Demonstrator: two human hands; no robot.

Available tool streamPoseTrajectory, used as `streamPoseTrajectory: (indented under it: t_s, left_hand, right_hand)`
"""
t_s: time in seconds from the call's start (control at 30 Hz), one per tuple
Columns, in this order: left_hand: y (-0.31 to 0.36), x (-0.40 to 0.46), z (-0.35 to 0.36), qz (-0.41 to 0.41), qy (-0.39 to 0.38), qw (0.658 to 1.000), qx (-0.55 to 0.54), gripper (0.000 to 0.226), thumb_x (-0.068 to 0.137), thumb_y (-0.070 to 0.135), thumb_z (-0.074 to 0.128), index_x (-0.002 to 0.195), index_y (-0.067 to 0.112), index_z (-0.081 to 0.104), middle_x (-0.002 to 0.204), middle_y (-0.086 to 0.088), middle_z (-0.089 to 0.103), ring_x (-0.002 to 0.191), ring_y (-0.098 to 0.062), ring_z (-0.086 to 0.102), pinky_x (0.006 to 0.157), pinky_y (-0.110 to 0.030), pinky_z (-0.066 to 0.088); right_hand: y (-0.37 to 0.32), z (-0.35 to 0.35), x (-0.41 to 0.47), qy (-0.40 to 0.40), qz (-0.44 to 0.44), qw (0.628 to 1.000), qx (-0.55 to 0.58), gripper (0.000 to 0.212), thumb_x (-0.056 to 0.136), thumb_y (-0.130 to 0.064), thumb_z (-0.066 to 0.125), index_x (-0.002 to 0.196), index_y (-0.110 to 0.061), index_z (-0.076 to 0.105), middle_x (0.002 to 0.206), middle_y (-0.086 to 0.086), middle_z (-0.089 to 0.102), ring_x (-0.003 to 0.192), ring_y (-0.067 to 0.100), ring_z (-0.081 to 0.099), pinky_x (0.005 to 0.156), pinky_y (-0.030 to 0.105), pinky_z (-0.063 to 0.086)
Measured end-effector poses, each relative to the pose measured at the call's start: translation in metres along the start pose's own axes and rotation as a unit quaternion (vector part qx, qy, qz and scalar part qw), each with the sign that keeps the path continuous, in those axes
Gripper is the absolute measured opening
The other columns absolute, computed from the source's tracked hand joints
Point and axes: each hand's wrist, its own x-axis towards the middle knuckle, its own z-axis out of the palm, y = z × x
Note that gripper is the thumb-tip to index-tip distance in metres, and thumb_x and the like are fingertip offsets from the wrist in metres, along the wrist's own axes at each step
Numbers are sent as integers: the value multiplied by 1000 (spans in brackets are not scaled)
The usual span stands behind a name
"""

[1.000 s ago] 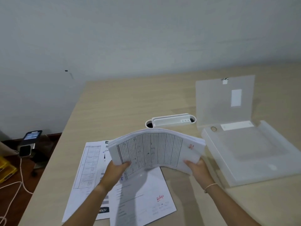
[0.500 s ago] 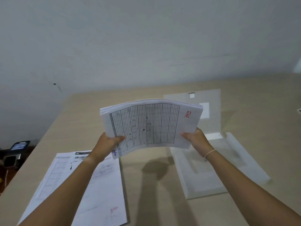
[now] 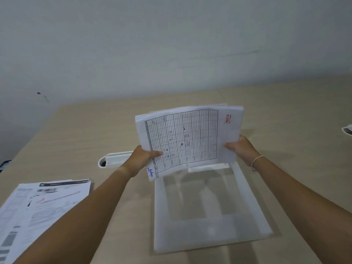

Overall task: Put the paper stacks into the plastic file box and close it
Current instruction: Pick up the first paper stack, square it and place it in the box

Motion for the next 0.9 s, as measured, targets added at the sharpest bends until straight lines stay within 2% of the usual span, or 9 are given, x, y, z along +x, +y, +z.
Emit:
streamPoseTrajectory:
  t_s: [0.07, 0.13, 0.27, 0.4, 0.5, 0.6, 0.7, 0.8, 0.9]
  left_hand:
    - [-2, 22, 11, -24, -1, 1000, 4, 22, 81, 9, 68, 99, 22, 65, 97, 1, 72, 81, -11, 70, 60, -24, 56]
    - [-5, 42, 15, -48, -1, 999, 11, 27, 81, 10, 68, 107, 16, 64, 103, -4, 71, 87, -19, 69, 69, -32, 56]
    - [-20, 79, 16, -81, -6, 996, 22, 25, 82, 9, 67, 106, 15, 65, 106, -9, 71, 96, -27, 68, 86, -43, 55]
    - [-39, 107, 15, -99, -24, 994, 26, 20, 83, 7, 65, 99, 19, 65, 104, -9, 71, 99, -32, 67, 85, -45, 55]
    - [-54, 121, 15, -128, -39, 990, 41, 30, 82, 8, 66, 112, 10, 64, 112, -14, 70, 101, -34, 67, 89, -51, 53]
    - [-65, 127, 18, -146, -50, 987, 34, 38, 82, 8, 66, 119, 4, 61, 115, -16, 69, 103, -35, 66, 92, -53, 51]
    - [-72, 130, 21, -159, -66, 985, 28, 35, 82, 8, 67, 117, 6, 63, 114, -14, 70, 102, -31, 67, 88, -47, 54]
    - [-76, 129, 22, -176, -89, 980, 7, 36, 81, 7, 68, 117, 7, 64, 111, -10, 71, 94, -23, 70, 70, -34, 59]
    - [-79, 127, 24, -173, -95, 980, 0, 36, 80, 5, 68, 116, 8, 64, 108, -7, 72, 87, -18, 72, 62, -28, 59]
  right_hand:
    - [10, -9, 26, -13, 17, 1000, -6, 29, 83, -3, 62, 111, -8, 61, 109, 13, 64, 96, 29, 61, 87, 40, 50]
    - [19, -12, 48, -31, 33, 999, -12, 29, 82, -3, 63, 110, -9, 60, 110, 12, 63, 95, 28, 61, 85, 39, 50]
    - [36, -10, 84, -62, 61, 996, -26, 27, 82, -4, 64, 107, -15, 59, 106, 9, 63, 84, 19, 61, 67, 29, 49]
    - [57, -6, 111, -99, 95, 990, -38, 31, 82, -3, 64, 111, -12, 59, 110, 11, 63, 96, 27, 61, 86, 40, 51]
    - [74, -4, 121, -122, 131, 983, -27, 36, 82, -1, 63, 117, -9, 58, 115, 11, 64, 99, 27, 62, 87, 39, 50]
    - [87, -5, 123, -133, 154, 979, -30, 35, 82, -3, 64, 115, -13, 59, 116, 9, 65, 102, 27, 62, 91, 41, 50]
    - [94, -10, 123, -137, 168, 976, -26, 35, 82, -3, 64, 115, -11, 59, 118, 11, 66, 107, 31, 62, 92, 43, 50]
    - [97, -12, 121, -150, 189, 970, -30, 38, 82, -3, 64, 119, -7, 58, 119, 12, 66, 109, 34, 62, 96, 49, 48]
    - [101, -13, 118, -152, 196, 968, -27, 41, 82, -3, 63, 122, -8, 57, 120, 12, 65, 110, 33, 61, 93, 46, 49]
